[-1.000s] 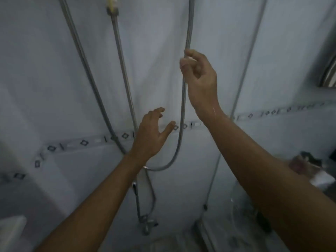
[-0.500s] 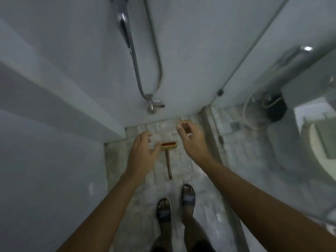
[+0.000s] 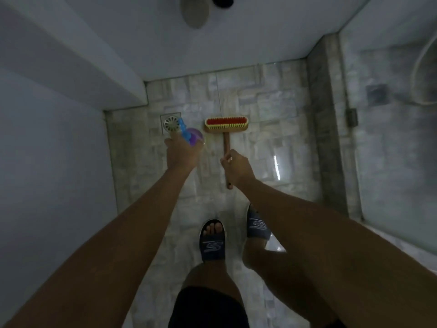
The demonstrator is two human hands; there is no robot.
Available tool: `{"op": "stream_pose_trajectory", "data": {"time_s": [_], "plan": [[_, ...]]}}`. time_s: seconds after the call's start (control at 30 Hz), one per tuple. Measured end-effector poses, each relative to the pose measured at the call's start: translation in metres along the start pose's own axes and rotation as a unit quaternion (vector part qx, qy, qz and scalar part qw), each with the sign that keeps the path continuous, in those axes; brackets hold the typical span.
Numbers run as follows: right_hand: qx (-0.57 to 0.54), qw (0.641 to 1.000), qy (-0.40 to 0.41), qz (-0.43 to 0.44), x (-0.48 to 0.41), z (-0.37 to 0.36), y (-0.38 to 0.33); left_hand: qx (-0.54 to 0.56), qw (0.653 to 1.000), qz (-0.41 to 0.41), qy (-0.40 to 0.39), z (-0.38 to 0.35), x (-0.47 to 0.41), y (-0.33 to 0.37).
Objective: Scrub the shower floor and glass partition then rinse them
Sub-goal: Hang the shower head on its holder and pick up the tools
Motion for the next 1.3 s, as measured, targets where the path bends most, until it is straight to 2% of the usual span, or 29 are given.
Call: {"op": "stream_pose_trajectory", "data": {"time_s": [0.17, 0.3, 0.43, 0.53, 0.63, 0.77, 0.97, 1.13, 1.3], "plan": [[0.121, 0.991, -0.001, -0.059, -0.062, -0.073, 0.076, 0.011, 1.000, 0.021, 0.000, -0.071, -0.051, -0.043], [0.142, 0.983, 0.032, -0.108, -0.080, -0.108, 0.102, 0.039, 0.998, 0.006, 0.044, -0.097, -0.084, -0.071], [0.125, 0.983, 0.049, -0.126, -0.094, -0.119, 0.107, 0.062, 0.995, -0.018, 0.081, -0.099, -0.096, -0.067], [0.061, 0.985, 0.037, -0.155, -0.091, -0.111, 0.104, 0.052, 0.995, -0.034, 0.082, -0.093, -0.099, -0.058], [0.035, 0.991, 0.052, -0.119, -0.084, -0.088, 0.085, 0.057, 0.995, -0.052, 0.065, -0.080, -0.098, -0.056], [0.024, 0.995, 0.065, -0.077, -0.064, -0.029, 0.037, 0.089, 0.993, -0.056, 0.053, -0.028, -0.072, -0.036], [0.008, 0.996, 0.078, -0.035, 0.025, 0.067, -0.051, 0.101, 0.988, -0.095, 0.061, 0.092, -0.007, 0.012], [0.007, 0.998, 0.035, -0.047, 0.126, 0.169, -0.157, 0.134, 0.983, -0.105, 0.068, 0.243, 0.072, 0.063], [-0.051, 0.997, -0.036, -0.035, 0.215, 0.244, -0.267, 0.136, 0.978, -0.108, 0.119, 0.375, 0.143, 0.091]]}}
Point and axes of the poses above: each hand's wrist, its own x-axis away from the middle knuckle, its own z-axis out of the back of the hand, y = z × x, the point moved 3 cm from there along -x, towards the middle knuckle, and after that the axes turned 11 degrees about y, right-handed, at the moved point
